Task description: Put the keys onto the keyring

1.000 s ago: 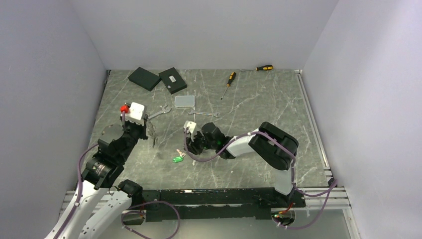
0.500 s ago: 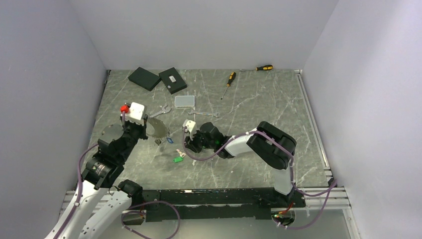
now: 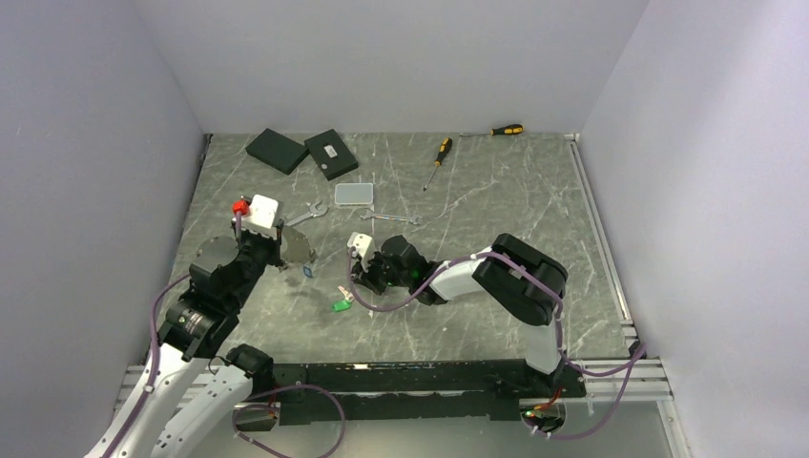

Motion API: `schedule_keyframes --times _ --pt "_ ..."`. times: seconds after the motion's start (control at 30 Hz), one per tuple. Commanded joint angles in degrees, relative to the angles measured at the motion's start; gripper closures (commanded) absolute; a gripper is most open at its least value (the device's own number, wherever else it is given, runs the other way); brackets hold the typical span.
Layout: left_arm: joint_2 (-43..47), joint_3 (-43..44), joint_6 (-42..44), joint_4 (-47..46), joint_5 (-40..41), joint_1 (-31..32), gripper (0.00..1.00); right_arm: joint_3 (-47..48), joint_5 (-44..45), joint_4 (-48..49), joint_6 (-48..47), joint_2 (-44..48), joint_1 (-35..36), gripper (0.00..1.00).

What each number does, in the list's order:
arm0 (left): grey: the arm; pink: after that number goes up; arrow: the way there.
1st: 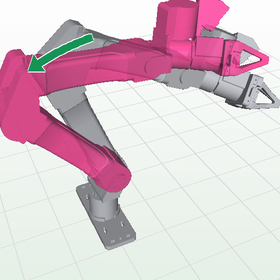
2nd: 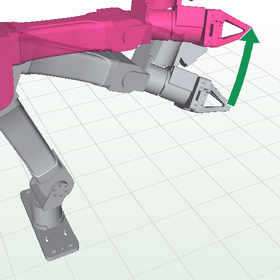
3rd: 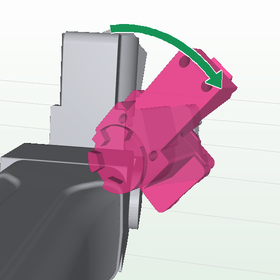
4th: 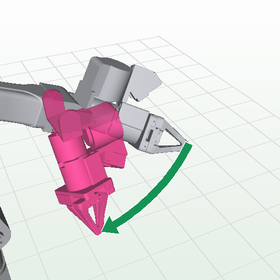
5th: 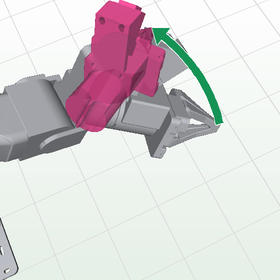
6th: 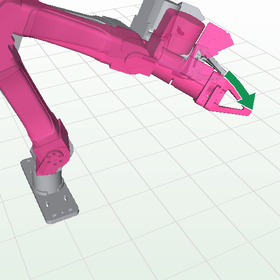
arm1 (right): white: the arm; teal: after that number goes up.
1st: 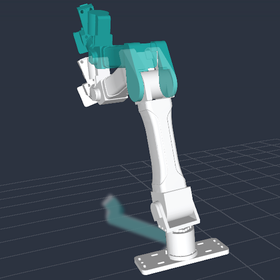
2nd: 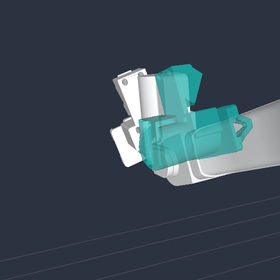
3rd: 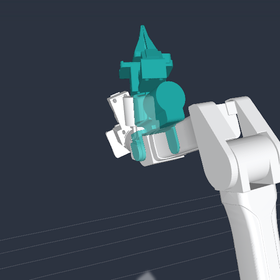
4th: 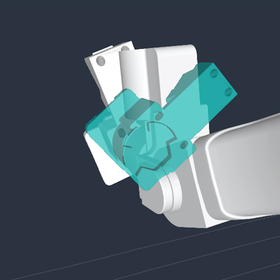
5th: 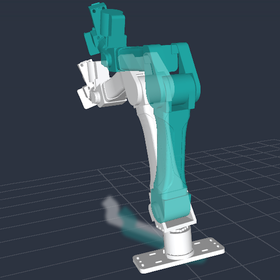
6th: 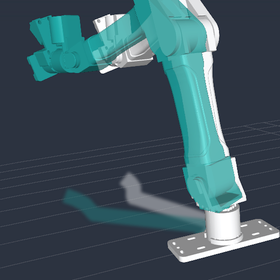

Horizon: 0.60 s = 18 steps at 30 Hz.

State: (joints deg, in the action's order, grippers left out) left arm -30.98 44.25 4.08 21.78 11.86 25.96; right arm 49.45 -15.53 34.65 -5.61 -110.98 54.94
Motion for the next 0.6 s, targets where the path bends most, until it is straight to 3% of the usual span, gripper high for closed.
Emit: schedule_keyframes --times 0.0,0.33,0.57 --pt "0.01 0.40 1.02 -4.02 -0.61 -0.29 1.00 1.03 -0.58 -2.68 -1.86 1.37 0.35 1.00" --pt "0.13 0.21 1.33 -4.38 -4.63 -0.31 1.00 2.61 0.24 -15.97 -6.05 15.81 -0.74 1.00" --pt "-1.10 0.24 1.28 -6.10 -18.87 -0.38 1.00 4.56 -5.17 -26.64 -8.63 27.12 -2.54 1.00"
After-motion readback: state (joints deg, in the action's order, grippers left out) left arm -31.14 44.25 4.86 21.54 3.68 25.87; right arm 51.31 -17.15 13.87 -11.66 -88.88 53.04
